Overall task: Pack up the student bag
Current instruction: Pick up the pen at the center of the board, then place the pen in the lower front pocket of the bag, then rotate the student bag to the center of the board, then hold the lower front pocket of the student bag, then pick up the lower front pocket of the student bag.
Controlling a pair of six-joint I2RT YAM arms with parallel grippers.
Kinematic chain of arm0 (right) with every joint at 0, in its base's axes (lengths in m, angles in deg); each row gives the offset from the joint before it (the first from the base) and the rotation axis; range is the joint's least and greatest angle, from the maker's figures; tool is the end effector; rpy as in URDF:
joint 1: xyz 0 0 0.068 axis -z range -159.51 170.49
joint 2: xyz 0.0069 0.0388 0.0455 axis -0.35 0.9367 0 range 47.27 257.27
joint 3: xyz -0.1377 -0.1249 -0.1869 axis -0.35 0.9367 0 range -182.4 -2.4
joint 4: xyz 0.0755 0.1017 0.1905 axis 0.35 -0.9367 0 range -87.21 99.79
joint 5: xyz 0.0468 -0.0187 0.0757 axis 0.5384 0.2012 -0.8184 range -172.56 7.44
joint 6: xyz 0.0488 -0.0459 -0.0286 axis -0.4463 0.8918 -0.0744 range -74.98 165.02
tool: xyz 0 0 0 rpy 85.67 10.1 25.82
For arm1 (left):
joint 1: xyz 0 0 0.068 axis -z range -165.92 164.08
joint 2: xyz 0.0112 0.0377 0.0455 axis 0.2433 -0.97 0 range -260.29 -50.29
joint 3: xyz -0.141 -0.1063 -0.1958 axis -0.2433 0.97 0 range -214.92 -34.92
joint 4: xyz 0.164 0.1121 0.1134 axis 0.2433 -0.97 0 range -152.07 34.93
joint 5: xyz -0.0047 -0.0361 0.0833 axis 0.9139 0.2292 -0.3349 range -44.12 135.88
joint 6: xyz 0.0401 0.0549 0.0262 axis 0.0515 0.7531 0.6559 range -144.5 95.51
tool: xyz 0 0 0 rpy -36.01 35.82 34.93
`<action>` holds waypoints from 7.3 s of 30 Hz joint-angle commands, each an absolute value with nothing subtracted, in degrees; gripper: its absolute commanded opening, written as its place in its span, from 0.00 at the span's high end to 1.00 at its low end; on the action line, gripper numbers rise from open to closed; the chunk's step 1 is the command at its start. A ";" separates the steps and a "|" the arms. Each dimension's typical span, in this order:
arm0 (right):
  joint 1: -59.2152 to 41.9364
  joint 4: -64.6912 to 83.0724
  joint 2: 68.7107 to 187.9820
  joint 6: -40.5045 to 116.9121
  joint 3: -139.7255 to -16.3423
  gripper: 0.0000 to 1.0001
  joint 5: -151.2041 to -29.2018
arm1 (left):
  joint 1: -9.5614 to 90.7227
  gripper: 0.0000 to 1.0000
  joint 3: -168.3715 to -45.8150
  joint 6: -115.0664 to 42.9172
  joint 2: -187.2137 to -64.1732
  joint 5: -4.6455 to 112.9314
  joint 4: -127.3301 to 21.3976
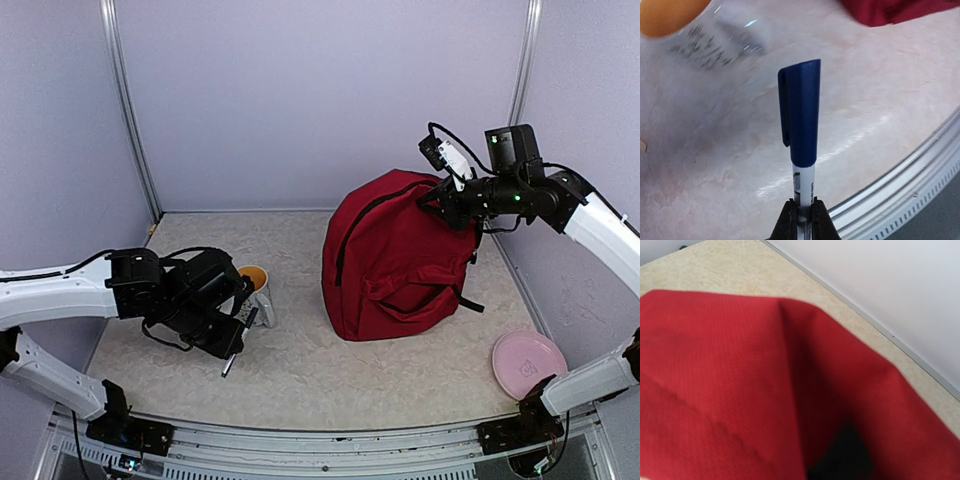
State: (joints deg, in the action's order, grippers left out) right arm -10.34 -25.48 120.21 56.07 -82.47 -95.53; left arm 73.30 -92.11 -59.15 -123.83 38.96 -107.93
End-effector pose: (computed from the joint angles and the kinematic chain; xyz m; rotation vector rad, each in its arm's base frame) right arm 0.2193 0.1467 0.3797 -0.8728 1.8860 0.4455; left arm 0.1156 -0.1798 0.2306 0.5643 2.7379 -0.2590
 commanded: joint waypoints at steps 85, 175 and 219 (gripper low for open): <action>-10.28 -25.55 121.36 53.61 -85.90 0.86 -95.75 | 78.76 0.01 -135.41 -13.67 -154.02 16.28 -70.04; -8.42 -4.85 86.56 27.54 -38.78 0.33 -103.28 | 61.63 1.00 -128.44 -5.22 -157.53 34.89 -51.37; -17.00 19.32 106.76 14.83 -40.10 1.00 -95.19 | 80.81 0.04 -101.69 -30.40 -131.88 23.19 -57.90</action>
